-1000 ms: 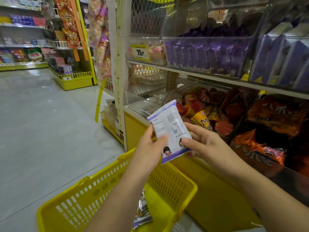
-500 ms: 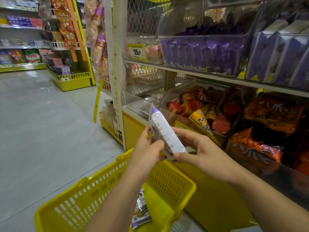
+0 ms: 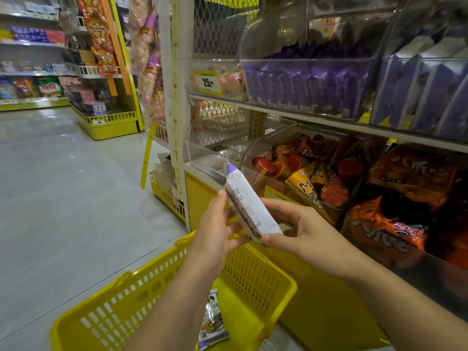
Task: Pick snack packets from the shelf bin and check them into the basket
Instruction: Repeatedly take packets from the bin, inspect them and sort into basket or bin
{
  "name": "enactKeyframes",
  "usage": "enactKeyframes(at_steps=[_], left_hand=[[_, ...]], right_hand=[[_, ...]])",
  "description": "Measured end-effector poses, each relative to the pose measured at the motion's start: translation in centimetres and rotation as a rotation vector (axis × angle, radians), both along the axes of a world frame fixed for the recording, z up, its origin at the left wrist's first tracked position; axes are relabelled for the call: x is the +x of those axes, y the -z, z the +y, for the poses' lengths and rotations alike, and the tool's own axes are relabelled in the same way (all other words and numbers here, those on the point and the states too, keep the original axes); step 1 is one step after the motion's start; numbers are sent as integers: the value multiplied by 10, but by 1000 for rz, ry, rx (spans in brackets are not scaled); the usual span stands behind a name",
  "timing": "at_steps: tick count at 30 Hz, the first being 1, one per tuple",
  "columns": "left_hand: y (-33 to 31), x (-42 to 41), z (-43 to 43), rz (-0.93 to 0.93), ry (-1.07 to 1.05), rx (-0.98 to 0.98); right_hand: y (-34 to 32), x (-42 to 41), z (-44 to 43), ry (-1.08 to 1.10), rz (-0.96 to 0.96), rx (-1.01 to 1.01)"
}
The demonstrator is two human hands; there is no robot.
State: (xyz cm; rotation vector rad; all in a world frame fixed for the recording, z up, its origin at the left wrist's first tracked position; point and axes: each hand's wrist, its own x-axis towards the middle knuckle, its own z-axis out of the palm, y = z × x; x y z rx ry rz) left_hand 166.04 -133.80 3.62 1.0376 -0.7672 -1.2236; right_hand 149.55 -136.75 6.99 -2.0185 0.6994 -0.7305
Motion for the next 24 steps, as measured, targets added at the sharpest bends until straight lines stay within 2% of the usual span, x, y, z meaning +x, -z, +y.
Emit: enactKeyframes(at_steps=[3, 5, 7, 11, 14, 20, 24], left_hand=[[-9, -11, 1, 55, 57, -86], [-15, -21, 0, 53, 31, -133], [-25, -28, 2, 135, -2, -156], [-55, -40, 13, 326, 105, -275], [-77, -56, 20, 221, 129, -324], [-136, -98, 31, -136, 154, -416], [-186, -141, 38, -98, 321, -454]], right_hand=[[-5, 0, 5, 26, 19, -78], [-9, -3, 11, 21, 65, -152], [-14, -9, 14, 44, 110, -208], [-36, -33, 24, 163, -54, -108], [-50, -52, 38, 144, -224, -27], [-101, -89, 70, 344, -329, -232], [-150, -130, 85, 477, -336, -349]])
